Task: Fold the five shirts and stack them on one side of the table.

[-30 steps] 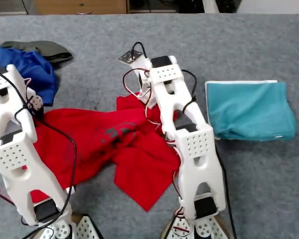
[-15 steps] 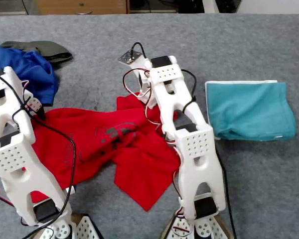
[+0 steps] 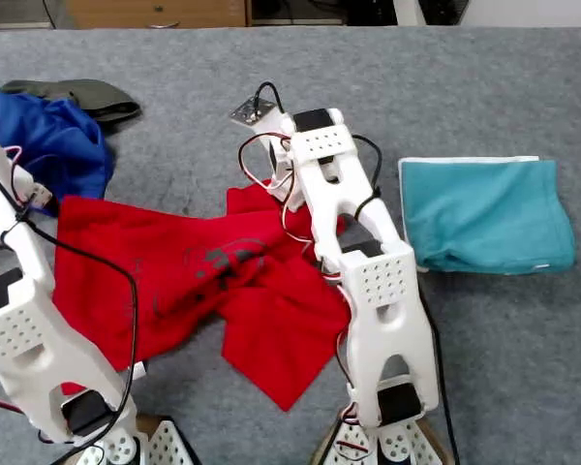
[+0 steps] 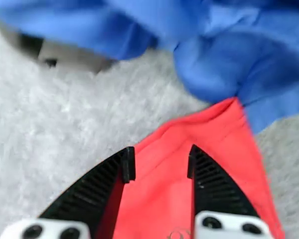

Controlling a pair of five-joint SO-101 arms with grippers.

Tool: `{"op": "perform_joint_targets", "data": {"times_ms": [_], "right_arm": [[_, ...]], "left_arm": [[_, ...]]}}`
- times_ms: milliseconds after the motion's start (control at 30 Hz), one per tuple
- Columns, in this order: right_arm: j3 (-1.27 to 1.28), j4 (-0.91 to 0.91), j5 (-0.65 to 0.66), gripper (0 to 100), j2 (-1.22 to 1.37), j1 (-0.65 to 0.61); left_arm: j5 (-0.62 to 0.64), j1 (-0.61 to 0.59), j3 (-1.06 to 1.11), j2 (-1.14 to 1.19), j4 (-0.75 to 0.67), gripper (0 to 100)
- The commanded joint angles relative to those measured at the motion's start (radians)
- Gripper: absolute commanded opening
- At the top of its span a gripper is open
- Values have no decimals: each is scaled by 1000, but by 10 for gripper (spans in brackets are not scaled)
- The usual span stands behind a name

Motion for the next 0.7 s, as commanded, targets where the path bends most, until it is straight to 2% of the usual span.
{"op": "perform_joint_targets", "data": {"times_ms": [0, 133, 333, 667], "right_arm": [[1, -25, 12, 9, -35, 5], [1, -25, 12, 9, -35, 5], [1, -25, 12, 9, -35, 5], [1, -25, 12, 9, -35, 5]], "left_arm": [[-6, 9, -26, -22, -92, 188], [3, 52, -29, -5, -172, 189], [84, 106, -107, 18, -172, 189], [86, 138, -104, 160, -175, 187]]}}
